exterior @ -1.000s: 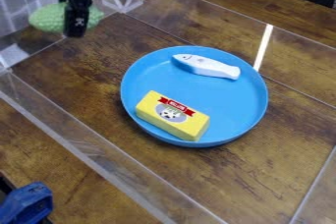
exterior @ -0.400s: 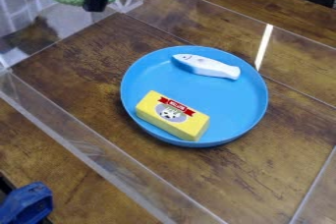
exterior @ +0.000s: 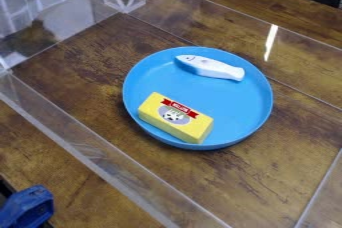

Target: Put the green object in the blue tray

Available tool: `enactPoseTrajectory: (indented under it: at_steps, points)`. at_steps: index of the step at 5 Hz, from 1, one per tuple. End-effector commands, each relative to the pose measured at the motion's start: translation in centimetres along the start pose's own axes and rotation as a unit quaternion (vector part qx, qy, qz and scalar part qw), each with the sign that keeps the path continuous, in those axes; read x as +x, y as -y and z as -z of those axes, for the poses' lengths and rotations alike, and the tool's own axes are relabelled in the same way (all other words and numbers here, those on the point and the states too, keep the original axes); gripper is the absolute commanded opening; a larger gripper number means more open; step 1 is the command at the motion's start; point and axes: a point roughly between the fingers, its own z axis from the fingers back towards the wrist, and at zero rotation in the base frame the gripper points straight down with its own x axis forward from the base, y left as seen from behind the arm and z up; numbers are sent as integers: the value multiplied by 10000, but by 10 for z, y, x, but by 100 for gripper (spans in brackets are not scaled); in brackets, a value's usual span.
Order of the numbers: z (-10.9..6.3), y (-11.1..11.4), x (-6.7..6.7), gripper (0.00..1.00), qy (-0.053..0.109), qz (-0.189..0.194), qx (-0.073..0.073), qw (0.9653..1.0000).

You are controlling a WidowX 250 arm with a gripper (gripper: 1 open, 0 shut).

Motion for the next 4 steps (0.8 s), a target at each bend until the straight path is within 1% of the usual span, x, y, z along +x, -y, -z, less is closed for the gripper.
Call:
enactPoseTrajectory:
  at_steps: [1,2,3,4]
  points:
    - [-30,1,6,0,522,-102,389,9978]
    - [-35,13,15,0,622,-102,357,9974]
    - [-44,31,25,0,674,-108,373,9970]
    - [-48,51,31,0,658,-290,401,9966]
